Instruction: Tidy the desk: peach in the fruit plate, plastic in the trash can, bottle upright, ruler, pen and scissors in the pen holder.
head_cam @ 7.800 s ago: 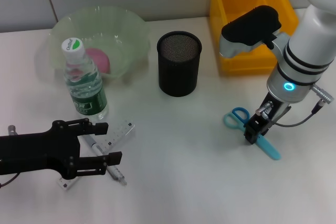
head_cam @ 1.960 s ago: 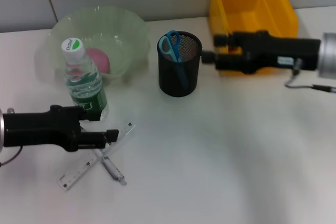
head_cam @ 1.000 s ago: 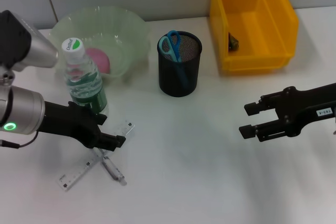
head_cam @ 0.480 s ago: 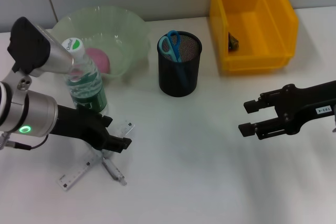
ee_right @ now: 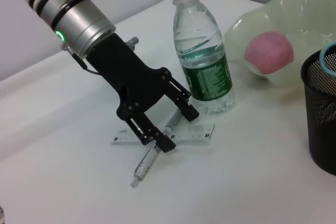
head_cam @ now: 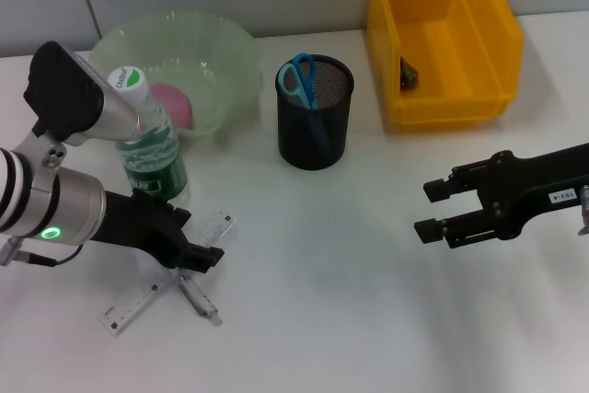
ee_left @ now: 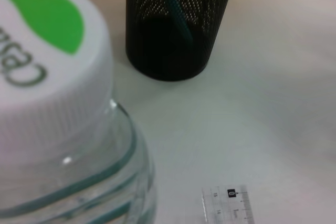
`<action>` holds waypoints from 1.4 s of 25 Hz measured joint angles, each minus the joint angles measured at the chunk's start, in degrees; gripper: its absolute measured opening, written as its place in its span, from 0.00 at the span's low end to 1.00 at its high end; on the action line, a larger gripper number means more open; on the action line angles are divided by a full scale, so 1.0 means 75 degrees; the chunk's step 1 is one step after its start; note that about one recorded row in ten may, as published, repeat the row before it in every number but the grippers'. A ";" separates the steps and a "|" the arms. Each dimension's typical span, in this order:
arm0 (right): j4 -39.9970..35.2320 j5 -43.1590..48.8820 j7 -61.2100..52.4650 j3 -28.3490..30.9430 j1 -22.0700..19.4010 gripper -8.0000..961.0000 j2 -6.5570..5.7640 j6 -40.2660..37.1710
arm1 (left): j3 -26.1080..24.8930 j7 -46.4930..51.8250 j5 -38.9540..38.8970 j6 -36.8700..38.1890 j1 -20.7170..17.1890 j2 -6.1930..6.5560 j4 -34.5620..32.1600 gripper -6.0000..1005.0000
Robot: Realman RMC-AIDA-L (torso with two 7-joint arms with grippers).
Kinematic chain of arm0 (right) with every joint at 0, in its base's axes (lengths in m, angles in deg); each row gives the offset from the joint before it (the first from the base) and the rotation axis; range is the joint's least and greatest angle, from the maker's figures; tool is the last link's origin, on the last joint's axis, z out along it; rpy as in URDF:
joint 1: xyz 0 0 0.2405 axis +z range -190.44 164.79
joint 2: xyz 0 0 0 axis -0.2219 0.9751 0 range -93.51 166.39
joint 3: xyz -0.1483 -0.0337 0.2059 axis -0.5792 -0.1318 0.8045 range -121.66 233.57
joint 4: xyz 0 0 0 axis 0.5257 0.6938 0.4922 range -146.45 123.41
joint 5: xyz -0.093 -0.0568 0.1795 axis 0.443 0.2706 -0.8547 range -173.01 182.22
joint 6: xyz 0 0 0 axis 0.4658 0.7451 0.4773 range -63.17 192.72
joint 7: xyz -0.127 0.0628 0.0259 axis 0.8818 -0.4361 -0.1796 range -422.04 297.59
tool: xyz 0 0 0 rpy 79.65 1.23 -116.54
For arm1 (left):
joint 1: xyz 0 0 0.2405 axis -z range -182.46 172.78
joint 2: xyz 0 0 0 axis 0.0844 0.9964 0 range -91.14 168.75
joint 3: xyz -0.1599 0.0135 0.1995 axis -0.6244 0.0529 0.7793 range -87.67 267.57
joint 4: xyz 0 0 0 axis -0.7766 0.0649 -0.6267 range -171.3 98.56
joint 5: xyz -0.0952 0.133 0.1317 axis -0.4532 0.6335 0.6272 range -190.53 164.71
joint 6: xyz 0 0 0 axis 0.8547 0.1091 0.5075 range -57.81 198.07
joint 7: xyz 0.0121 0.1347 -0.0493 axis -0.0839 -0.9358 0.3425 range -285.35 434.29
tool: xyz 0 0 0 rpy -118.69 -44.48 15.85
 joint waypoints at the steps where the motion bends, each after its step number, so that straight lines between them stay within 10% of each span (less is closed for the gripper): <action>1: -0.0001 0.0001 -0.0002 0.0000 0.0000 0.72 0.0004 0.0000 | 0.0034 0.0001 0.0045 -0.0045 0.0004 -0.0002 0.0024 0.77; 35: -0.0009 -0.0048 -0.0208 0.0011 0.0093 0.72 0.0082 -0.0003 | 0.0507 -0.0087 0.0243 -0.0359 0.0015 0.0001 0.0069 0.69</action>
